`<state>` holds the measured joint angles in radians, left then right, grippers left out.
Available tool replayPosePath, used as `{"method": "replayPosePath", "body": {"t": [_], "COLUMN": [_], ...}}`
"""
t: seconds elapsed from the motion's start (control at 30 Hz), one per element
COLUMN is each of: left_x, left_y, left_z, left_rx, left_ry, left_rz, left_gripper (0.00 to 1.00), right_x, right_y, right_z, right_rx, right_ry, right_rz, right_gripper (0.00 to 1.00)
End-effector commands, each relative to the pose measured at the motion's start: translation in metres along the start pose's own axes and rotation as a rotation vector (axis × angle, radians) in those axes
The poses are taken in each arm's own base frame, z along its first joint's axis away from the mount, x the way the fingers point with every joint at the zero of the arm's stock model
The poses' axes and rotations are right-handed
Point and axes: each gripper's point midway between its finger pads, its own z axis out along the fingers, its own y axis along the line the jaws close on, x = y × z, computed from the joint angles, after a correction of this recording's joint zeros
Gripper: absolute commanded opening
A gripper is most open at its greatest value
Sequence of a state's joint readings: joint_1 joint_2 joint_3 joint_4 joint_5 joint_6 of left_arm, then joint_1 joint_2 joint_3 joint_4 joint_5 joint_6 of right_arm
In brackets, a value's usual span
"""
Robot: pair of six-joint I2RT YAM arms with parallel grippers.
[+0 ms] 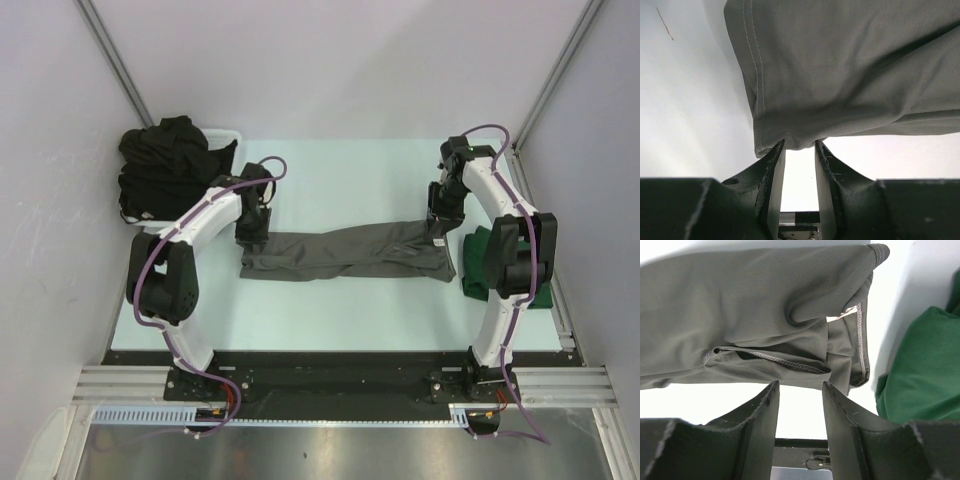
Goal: Fold and stack the t-shirts
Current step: Fold the other side of the tshirt into a rectangle
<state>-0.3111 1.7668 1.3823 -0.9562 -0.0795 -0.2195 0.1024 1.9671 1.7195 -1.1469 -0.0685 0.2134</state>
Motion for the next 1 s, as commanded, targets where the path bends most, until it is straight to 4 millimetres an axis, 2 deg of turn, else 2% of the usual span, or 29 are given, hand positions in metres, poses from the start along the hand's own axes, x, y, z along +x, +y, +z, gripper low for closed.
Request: {"method": "replayPosePath", "body": {"t": [0.0,0.17,0.37,0.6,0.73,0.87,0.97], "left_x": [-0.02,-0.023,-0.008,0.017,0.041,0.053,0.059], "left_y": [0.001,0.004,0.003,0.008,0.009,0.009,0.007], "left_z": [-0.002,0.012,0.031,0.019,0.02,0.016,0.02], "left_rx": [-0.024,-0.057,-0.064,-0.059,-0.057,-0.05,-0.048], "left_ry": [-0.064,-0.047,0.019,0.041,0.085,0.087,0.099], "left_rz": [-0.01,-0.011,-0.017,-0.023,-0.018,-0.021,-0.023], "left_gripper": [0.34,0.37,0.37,0.36,0.36,0.37,0.37], "right_x": [0.003,0.002,0.003,0.004,0.004,0.006,0.01], "right_y": [0.001,0.001,0.001,0.005,0.012,0.018,0.025], "right_z": [-0.007,-0.011,-0.013,-0.008,-0.004,0.0,0.004], "right_rx": [-0.007,-0.006,-0.013,-0.027,-0.043,-0.047,-0.054], "right_ry": [-0.006,-0.014,-0.017,-0.008,-0.005,0.003,0.013], "right_rz": [-0.006,-0.015,-0.014,-0.012,-0.019,-0.032,-0.045], "right_gripper": [0.44,0.44,0.44,0.44,0.43,0.43,0.43]}}
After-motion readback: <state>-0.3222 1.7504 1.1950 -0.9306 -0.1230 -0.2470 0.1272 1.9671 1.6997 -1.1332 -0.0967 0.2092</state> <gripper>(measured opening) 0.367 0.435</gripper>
